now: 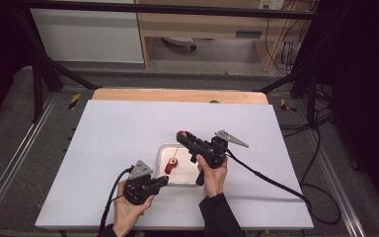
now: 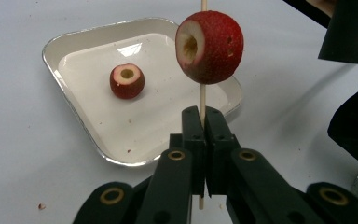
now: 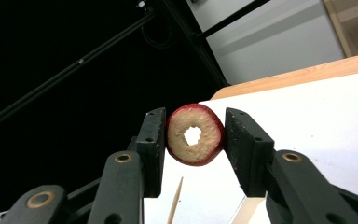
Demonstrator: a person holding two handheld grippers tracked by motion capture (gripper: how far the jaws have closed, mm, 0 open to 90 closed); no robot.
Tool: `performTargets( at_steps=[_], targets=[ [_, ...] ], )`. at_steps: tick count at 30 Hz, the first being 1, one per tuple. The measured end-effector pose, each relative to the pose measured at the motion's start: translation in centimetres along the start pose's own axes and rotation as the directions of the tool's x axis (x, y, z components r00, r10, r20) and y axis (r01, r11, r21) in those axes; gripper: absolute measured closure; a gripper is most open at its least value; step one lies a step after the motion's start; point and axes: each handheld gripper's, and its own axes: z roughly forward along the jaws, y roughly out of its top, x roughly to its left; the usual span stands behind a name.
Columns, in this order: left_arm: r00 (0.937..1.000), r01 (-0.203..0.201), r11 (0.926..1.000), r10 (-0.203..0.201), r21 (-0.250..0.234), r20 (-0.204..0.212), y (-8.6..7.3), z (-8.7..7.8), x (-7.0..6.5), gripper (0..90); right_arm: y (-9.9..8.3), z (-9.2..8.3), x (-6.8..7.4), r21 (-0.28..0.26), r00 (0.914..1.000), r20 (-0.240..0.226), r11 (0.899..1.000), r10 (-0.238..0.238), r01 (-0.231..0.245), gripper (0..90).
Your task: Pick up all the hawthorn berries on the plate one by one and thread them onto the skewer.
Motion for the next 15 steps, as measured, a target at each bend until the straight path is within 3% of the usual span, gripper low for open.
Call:
performTargets(
  at_steps=[15],
  targets=[
    [1.0,-0.001,1.0,0.001,-0.008,0.0,0.38,0.29,-0.08,88.4,0.05,-0.11,0.11,-0.003,1.0,-0.009,1.0,0.0,0.0,60.3]
  ],
)
